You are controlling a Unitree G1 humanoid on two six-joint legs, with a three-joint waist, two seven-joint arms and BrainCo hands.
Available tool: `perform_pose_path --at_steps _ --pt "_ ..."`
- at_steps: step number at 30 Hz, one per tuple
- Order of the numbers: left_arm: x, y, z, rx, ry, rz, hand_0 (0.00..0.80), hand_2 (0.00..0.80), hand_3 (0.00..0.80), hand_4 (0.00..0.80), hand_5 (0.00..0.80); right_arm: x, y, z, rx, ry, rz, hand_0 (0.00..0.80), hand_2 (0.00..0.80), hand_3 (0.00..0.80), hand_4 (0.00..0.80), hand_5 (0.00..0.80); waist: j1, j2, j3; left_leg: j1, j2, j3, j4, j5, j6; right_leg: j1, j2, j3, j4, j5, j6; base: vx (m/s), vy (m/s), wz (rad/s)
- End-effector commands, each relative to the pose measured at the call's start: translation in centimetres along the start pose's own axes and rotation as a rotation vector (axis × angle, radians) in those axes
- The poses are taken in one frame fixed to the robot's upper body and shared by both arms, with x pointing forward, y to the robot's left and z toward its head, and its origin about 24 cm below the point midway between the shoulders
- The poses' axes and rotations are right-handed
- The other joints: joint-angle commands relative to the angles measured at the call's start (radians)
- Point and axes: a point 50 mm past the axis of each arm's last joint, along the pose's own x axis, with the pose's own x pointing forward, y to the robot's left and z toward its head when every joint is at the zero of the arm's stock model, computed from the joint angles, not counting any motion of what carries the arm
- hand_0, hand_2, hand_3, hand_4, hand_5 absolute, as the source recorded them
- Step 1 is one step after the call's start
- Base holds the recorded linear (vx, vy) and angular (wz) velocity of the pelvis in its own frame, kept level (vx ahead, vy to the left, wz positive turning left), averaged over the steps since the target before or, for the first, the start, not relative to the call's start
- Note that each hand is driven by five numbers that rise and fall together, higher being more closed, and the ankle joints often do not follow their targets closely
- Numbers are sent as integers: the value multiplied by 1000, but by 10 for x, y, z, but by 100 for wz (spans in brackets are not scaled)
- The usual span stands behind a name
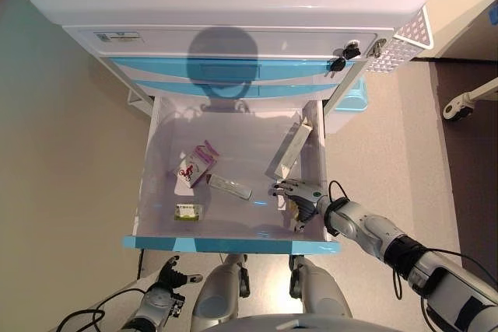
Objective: Open the drawer and pick up the medicine
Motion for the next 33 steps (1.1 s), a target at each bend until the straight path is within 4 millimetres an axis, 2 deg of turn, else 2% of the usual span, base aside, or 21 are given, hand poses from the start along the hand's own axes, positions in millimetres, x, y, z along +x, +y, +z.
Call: perform_pose_path --at_steps 1,3,4,6,7,8,10,15,17,32,33 --pt "3 4 5 -13 6 18 0 0 0 0 0 -21 -14 -31 -55 102 -8 223 223 223 223 223 -10 -47 -15 -4 -45 -35 9 -37 -7 -67 -14 22 -4 108 31 0 0 0" --pt "3 4 5 -12 4 17 0 0 0 0 0 -26 -18 -36 -66 109 -11 320 320 320 320 320 -10 -48 -15 -3 -44 -35 8 -38 -8 -66 -14 23 -3 108 31 0 0 0" --pt "3 5 4 -10 0 15 0 0 0 0 0 -32 -29 -43 -84 121 -32 442 442 442 442 442 -9 -51 -18 -2 -44 -35 9 -38 -8 -66 -13 22 -4 106 31 0 0 0" --pt "2 6 2 -6 4 12 0 0 0 0 0 -37 -35 -51 -93 137 -40 549 549 549 549 549 -7 -53 -21 -1 -44 -37 9 -39 -8 -65 -12 21 -4 106 31 0 0 0" --pt "2 7 2 -4 3 10 0 0 0 0 0 -38 -38 -55 -104 146 -40 549 549 549 549 549 -5 -53 -22 -1 -44 -37 9 -39 -8 -64 -11 21 -3 105 31 3 -1 3" --pt "2 7 2 -5 1 9 0 0 0 0 0 -39 -42 -58 -115 150 -40 665 665 665 665 665 -4 -53 -23 0 -44 -37 9 -40 -7 -63 -11 21 -2 104 31 2 0 4" --pt "2 7 1 -2 2 4 0 0 0 0 0 -39 -47 -62 -118 158 -46 706 706 706 706 706 -2 -54 -27 3 -45 -39 10 -41 -7 -61 -11 21 1 102 31 6 -1 4" --pt "1 7 0 1 4 -1 0 0 0 0 0 -40 -49 -66 -120 172 -38 744 744 744 744 744 1 -54 -31 6 -46 -42 10 -42 -6 -59 -12 20 8 98 30 7 1 5" --pt "1 7 0 5 3 -5 0 0 0 0 0 -38 -46 -69 -121 186 -25 800 800 800 800 800 5 -53 -34 11 -47 -46 10 -43 -4 -56 -13 19 16 92 28 0 0 0" --pt "1 3 -1 7 5 -10 0 0 0 0 0 -29 2 -75 -123 260 94 800 800 800 800 800 12 -45 -38 9 -51 -54 10 -43 -2 -58 -13 18 15 90 25 -1 0 1" --pt "1 3 -1 7 5 -10 0 0 0 0 0 -29 2 -75 -123 260 94 765 765 765 765 765 12 -45 -38 9 -51 -54 10 -43 -2 -58 -13 18 15 90 25 0 0 0"
